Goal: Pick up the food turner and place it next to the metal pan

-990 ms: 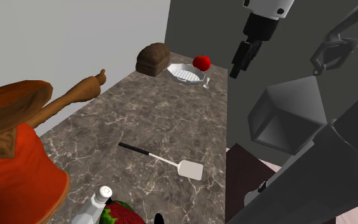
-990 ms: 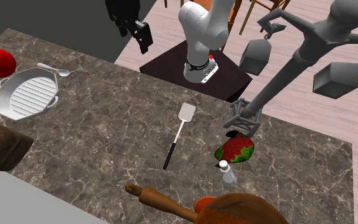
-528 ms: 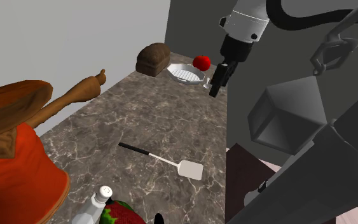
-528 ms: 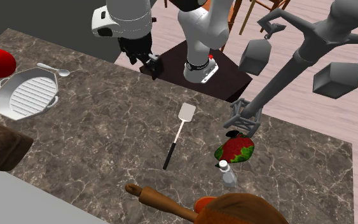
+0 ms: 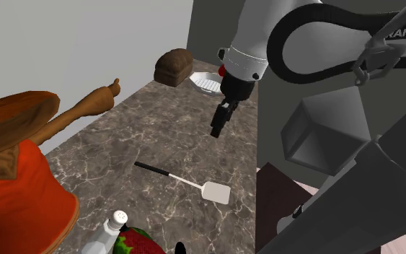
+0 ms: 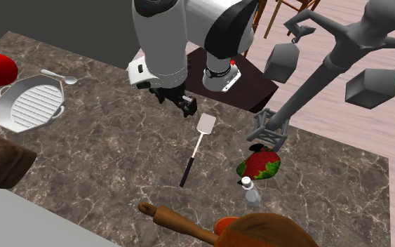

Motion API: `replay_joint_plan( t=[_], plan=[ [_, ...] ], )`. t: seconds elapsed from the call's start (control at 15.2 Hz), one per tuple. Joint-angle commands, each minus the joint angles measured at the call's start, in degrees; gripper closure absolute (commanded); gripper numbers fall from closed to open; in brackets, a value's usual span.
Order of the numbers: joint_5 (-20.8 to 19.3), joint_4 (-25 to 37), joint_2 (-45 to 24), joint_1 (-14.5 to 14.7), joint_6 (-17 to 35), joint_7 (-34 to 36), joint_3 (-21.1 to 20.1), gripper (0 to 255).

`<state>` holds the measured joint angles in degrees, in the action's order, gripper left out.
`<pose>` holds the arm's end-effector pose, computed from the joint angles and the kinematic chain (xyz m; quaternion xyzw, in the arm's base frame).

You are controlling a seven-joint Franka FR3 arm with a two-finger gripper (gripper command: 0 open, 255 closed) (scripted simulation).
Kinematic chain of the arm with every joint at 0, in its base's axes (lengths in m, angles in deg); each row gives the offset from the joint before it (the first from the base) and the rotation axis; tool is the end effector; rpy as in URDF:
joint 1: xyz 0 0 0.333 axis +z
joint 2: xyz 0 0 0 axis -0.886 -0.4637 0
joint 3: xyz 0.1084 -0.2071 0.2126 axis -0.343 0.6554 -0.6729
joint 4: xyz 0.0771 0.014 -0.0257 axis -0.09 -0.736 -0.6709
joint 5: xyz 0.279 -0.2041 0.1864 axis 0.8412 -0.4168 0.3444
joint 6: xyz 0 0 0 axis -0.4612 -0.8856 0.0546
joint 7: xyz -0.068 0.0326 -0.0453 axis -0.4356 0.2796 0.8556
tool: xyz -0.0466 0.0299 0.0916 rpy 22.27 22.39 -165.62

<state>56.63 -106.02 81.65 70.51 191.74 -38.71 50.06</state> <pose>0.3425 0.1617 0.4798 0.9843 0.1753 0.0215 0.0070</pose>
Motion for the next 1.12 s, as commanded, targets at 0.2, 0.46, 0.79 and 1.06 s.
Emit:
replay_joint_plan(
  t=[0.2, 0.46, 0.79, 1.06],
  plan=[
    [1.8, -1.9, -6.3, 2.6, 9.1, 1.2, -4.3, 0],
    [2.2, -2.1, -12.3, 4.1, 16.0, 2.5, -7.9, 0],
    [1.3, -2.4, -17.6, 4.9, 21.9, 4.0, -10.3, 0],
    [0.4, -3.5, -20.2, 4.6, 25.5, 4.8, -10.8, 0]
  ],
)
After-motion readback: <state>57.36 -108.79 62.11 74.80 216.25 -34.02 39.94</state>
